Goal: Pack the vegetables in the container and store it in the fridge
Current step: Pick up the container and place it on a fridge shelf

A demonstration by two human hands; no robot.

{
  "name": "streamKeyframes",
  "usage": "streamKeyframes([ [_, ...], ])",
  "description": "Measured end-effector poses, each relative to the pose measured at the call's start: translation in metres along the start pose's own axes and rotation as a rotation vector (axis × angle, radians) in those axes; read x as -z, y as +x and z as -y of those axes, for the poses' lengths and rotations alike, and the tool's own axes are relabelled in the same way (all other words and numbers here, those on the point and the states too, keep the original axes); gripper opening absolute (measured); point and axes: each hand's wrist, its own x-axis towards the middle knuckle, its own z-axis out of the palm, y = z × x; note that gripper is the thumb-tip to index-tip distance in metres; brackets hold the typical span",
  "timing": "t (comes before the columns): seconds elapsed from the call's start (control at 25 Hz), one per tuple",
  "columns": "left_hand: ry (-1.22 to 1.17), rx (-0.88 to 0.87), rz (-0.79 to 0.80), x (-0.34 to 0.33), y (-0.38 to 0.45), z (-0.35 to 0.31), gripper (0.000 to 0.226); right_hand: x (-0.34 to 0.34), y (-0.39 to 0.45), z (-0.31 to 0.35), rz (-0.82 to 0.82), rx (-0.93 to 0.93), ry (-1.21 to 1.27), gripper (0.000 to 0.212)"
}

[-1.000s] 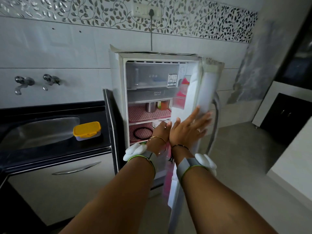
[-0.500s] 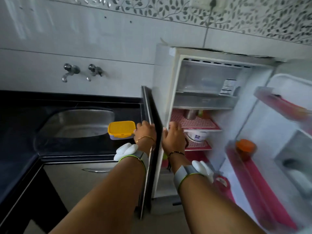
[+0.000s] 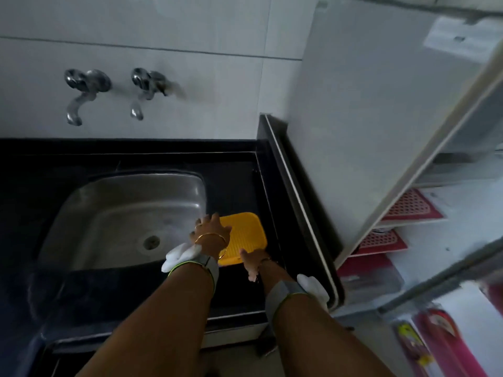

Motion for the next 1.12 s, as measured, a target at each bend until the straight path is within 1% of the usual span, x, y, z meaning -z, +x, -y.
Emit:
streamKeyframes([
  [0.04,-0.016,0.017,0.03,-0.001,0.008,0.0,0.058,0.0,0.004,0.005,-0.025,-0.017,0.105,0.069],
  [0.12,-0.082,0.118,0.038,-0.003,0.015,-0.002,0.062,0.002,0.008,0.012,-0.131,-0.019,0.324,0.066],
  [0.16,-0.111,0.178,0.025,-0.003,0.016,-0.003,0.064,0.004,0.009,0.015,-0.168,-0.036,0.405,0.072],
  [0.24,-0.164,0.252,0.003,-0.002,0.012,-0.004,0.072,0.009,0.005,0.02,-0.185,-0.089,0.586,0.091],
  [0.28,-0.204,0.256,-0.004,0.002,0.009,-0.005,0.074,0.014,0.0,0.023,-0.192,-0.091,0.671,0.095],
  [0.32,-0.255,0.256,-0.008,0.007,0.005,-0.007,0.076,0.02,-0.005,0.025,-0.208,-0.062,0.726,0.092],
  [0.4,-0.367,0.264,-0.006,0.018,-0.001,-0.012,0.076,0.032,-0.016,0.027,-0.225,0.011,0.727,0.079],
  [0.44,-0.417,0.279,-0.004,0.026,-0.008,-0.015,0.075,0.039,-0.024,0.028,-0.221,0.049,0.718,0.077],
  [0.48,-0.453,0.283,-0.011,0.033,-0.015,-0.019,0.075,0.044,-0.029,0.028,-0.218,0.088,0.708,0.079],
  [0.6,-0.532,0.269,-0.031,0.051,-0.053,-0.033,0.074,0.059,-0.062,0.023,-0.158,0.183,0.742,0.097],
  [0.64,-0.556,0.263,-0.044,0.052,-0.082,-0.042,0.072,0.065,-0.077,0.009,-0.141,0.226,0.735,0.098],
  [0.72,-0.619,0.268,-0.042,0.054,-0.108,-0.052,0.072,0.072,-0.096,-0.006,-0.147,0.276,0.7,0.094],
  [0.76,-0.648,0.26,-0.044,0.049,-0.136,-0.06,0.073,0.079,-0.108,-0.027,-0.148,0.301,0.697,0.094],
  [0.84,-0.676,0.258,0.01,0.035,-0.175,-0.076,0.075,0.092,-0.141,-0.063,-0.165,0.351,0.713,0.098],
  [0.88,-0.686,0.261,0.032,0.028,-0.195,-0.085,0.075,0.099,-0.149,-0.084,-0.183,0.368,0.727,0.096],
  [0.96,-0.712,0.257,0.068,0.014,-0.222,-0.105,0.076,0.116,-0.161,-0.119,-0.205,0.41,0.696,0.083],
  [1.0,-0.73,0.253,0.086,0.008,-0.236,-0.117,0.078,0.127,-0.17,-0.136,-0.208,0.428,0.706,0.081],
  [1.04,-0.741,0.254,0.105,0.001,-0.25,-0.129,0.079,0.136,-0.171,-0.153,-0.2,0.414,0.732,0.079],
  [1.12,-0.747,0.237,0.139,-0.013,-0.271,-0.161,0.076,0.163,-0.186,-0.185,-0.198,0.403,0.811,0.067],
])
